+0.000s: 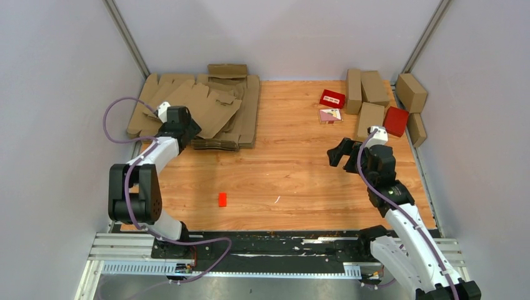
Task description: Fold the paper box
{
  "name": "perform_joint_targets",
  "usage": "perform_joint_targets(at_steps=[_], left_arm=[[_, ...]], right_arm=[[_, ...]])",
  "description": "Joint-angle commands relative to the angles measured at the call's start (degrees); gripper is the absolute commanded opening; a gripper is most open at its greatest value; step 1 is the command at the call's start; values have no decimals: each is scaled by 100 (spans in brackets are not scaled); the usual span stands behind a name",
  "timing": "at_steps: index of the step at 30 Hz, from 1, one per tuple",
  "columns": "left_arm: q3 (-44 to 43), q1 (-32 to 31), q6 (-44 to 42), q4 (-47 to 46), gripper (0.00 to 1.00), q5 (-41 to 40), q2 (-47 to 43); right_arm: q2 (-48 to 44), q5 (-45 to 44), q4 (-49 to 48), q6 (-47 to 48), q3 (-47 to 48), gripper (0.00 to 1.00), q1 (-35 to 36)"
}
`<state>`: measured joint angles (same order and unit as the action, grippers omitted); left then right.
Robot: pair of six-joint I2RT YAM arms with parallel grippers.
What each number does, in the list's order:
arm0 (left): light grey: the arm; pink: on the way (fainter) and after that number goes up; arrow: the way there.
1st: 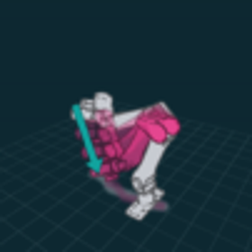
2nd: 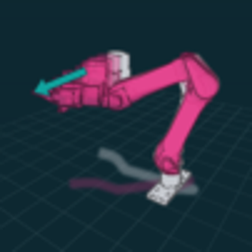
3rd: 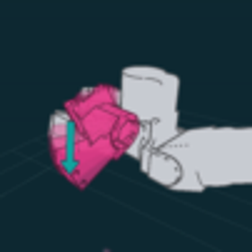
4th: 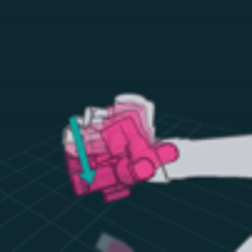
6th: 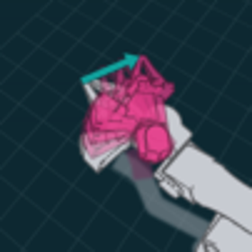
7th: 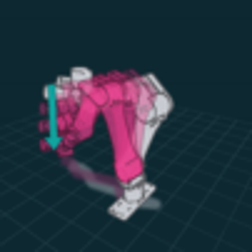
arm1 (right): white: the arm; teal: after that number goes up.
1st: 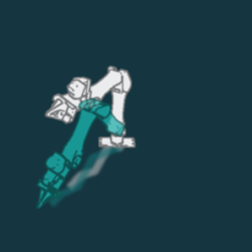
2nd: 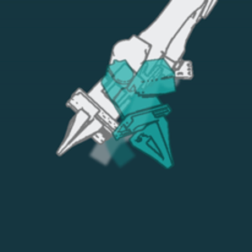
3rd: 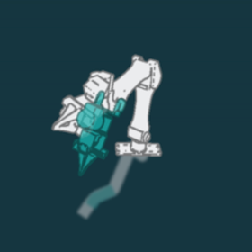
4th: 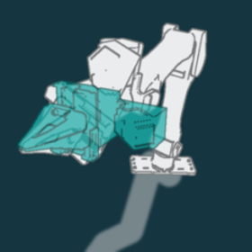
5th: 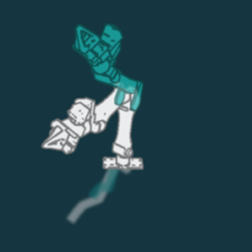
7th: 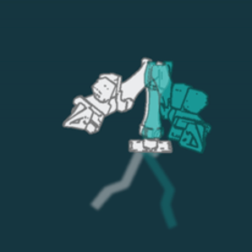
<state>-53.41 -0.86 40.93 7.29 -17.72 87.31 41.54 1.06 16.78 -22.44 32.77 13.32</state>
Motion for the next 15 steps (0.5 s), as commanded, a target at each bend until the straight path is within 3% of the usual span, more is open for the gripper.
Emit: perform_joint_targets(at_steps=[1,5,10,15], left_arm=[[-165,-10,266,-572,72,416,218],[-112,-10,232,-689,55,347,171],[29,-10,28,-679,43,66,-316],[182,-14,51,-920,12,414,-501]], right_arm=[[-32,70,-271,-20,98,98,13],[-23,95,-295,-19,81,98,12],[3,155,-310,-17,89,97,8],[37,249,-283,24,115,97,13]])
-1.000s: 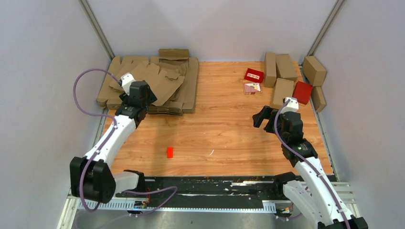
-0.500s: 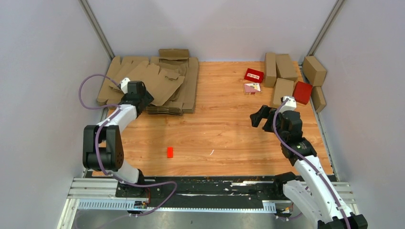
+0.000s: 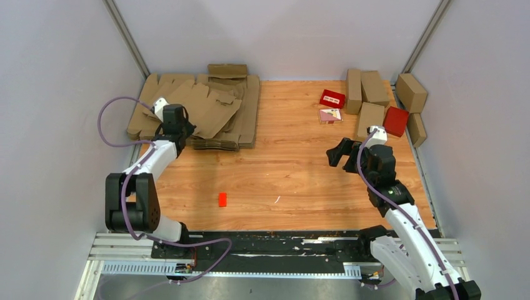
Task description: Fold the paper box
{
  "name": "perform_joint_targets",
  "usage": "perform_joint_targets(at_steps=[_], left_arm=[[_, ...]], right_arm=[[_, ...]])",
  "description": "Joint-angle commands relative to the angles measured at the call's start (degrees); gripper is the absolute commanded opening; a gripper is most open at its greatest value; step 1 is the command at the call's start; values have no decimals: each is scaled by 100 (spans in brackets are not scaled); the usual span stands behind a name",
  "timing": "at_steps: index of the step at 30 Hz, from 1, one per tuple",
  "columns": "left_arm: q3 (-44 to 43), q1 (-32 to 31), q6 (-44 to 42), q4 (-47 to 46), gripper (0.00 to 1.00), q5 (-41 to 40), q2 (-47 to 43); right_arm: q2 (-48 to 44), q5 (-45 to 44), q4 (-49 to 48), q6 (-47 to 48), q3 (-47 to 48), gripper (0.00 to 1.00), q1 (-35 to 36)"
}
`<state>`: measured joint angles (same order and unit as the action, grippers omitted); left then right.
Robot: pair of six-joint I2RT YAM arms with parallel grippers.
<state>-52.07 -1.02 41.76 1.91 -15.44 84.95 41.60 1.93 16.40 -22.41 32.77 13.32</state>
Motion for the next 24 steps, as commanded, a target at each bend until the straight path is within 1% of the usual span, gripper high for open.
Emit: perform_joint_targets(at_steps=[1,2,3,4,5,6,7,8,9,10,14,17,20,22,23,24], left_arm=[[19,-8,-36,-347,6,284,-273],[30,-23,-22,-369,3,370,-306],[73,-67,-5,-418,3,416,-352],[118,-103,6,-445,3,434,-396],[134,-150,-11,-449,7,416,-429],[131,-197,-31,-407,20,334,-450],[128,-235,-21,-316,36,216,-467],[154,-243,-7,-273,48,131,-472],[180,-249,24,-274,56,68,-465],[195,-245,68,-262,60,-5,-423],[53,-225,35,-53,66,-165,-111],[-170,-180,8,125,64,-117,245],[-291,-177,8,166,63,-1,389],[-223,-178,52,19,57,18,382],[-233,-173,69,15,52,20,394],[-284,-173,58,61,42,35,394]], right_arm=[[25,166,-210,25,137,97,8],[12,171,-193,13,145,97,12],[-1,177,-211,-11,142,97,12],[-16,228,-219,-19,158,97,13],[-27,266,-204,-20,182,97,13],[-34,298,-175,-18,218,97,13],[-33,314,-153,-21,247,97,13],[-30,330,-131,-16,277,97,13],[-30,346,-110,-1,300,97,10],[-30,355,-89,8,322,97,12],[2,411,-41,49,399,97,11],[38,417,-46,114,424,97,13],[81,388,5,161,510,97,13],[85,369,-7,150,532,97,13],[87,365,-27,124,529,97,13],[93,381,-46,118,535,97,13]])
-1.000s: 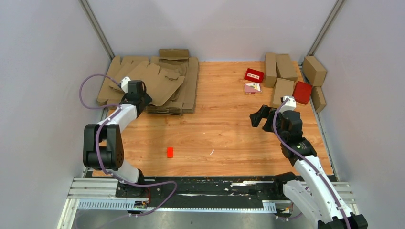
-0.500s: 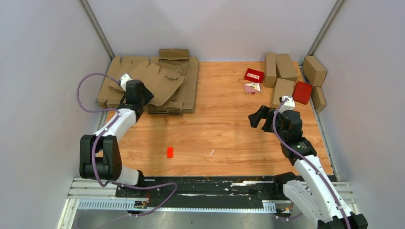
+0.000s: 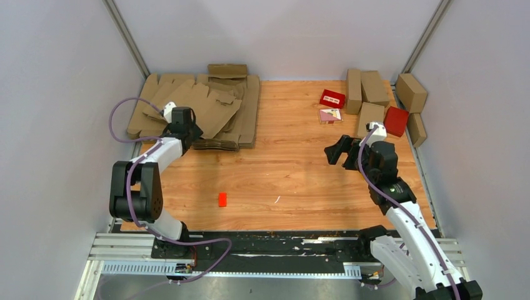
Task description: Fold the paper box
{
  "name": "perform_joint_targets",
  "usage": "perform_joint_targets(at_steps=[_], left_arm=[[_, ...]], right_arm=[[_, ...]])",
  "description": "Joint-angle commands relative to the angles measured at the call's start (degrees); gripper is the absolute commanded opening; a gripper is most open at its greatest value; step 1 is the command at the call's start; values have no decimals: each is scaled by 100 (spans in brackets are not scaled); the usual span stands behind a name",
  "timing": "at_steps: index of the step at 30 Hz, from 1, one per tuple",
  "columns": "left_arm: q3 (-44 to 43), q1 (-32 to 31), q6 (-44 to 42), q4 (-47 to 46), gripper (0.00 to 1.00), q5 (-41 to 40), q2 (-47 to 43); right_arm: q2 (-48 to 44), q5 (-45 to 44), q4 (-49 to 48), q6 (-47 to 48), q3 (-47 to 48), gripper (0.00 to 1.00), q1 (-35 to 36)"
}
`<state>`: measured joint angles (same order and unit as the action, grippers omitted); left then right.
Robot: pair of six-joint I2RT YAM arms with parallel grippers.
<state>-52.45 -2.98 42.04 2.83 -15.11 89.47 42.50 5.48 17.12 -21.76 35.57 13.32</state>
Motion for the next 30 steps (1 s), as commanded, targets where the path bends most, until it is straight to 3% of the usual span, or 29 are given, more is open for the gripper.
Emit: perform_joint_targets(at_steps=[1,3,7,17,23,30], left_arm=[[-290,20,-8,13,32,12,-87],[-318,18,-106,31,18,3,-278],[-282,-46,-271,184,6,-167,-768],[490,-626,233,-25,3,603,-2178],[1474,-1864,1246,-615,4,712,-2760],[2253,-4164,2434,-1238,16,-714,-2863]], right_arm=[[16,47,-133,43,276,96,13],[65,86,-140,32,336,96,13],[198,159,-71,2,462,96,8],[427,800,65,-150,547,96,15],[778,1780,-337,-1149,110,95,15],[1213,2039,-802,-2237,-570,95,14]])
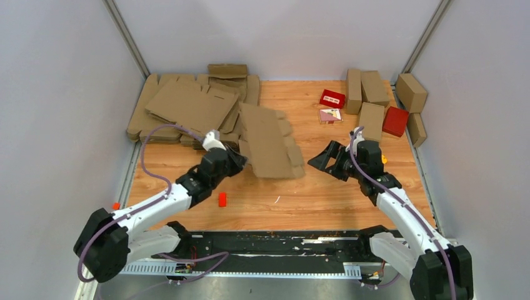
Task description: Fold the paper box
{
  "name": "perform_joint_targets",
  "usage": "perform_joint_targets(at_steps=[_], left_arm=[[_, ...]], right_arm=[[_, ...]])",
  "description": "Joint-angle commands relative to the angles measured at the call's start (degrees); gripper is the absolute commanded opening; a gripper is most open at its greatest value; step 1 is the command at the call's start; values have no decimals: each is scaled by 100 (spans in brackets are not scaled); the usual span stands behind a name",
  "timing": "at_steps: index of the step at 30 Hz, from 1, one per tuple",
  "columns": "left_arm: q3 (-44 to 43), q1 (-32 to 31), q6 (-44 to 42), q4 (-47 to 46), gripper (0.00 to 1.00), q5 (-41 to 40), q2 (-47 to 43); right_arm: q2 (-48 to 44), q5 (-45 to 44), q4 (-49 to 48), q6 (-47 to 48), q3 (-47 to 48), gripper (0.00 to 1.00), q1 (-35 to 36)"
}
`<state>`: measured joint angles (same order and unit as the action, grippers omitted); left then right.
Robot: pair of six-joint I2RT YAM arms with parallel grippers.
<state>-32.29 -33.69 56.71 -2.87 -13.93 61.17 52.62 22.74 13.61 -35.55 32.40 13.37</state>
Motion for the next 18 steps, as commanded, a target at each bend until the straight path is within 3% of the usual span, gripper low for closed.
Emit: perform_joint_targets(at_steps=[1,3,6,10,13,16,18], left_arm=[[231,-1438,1111,-627,19,-1239,35],[166,-2108,1218,-585,29,-1842,253],[-182,-2738,1071,-221,61,-2330,568],[-613,-2752,394,465,91,-2407,715],[-864,-2362,-635,728,97,-1693,690],[-920,-1626,-1377,572,96,-357,741],[-978,-1388,-2042,356,95,109,812]], right_arm=[[270,265,-417,-944,-308,95,8],[408,136,-301,-1092,-393,95,9],[485,-119,-113,-1240,-508,96,8],[238,-515,151,-1130,-589,96,8],[-37,-898,497,-803,-517,95,8],[-302,-1223,972,-477,-365,96,8],[-491,-1429,1243,-362,-314,96,8]])
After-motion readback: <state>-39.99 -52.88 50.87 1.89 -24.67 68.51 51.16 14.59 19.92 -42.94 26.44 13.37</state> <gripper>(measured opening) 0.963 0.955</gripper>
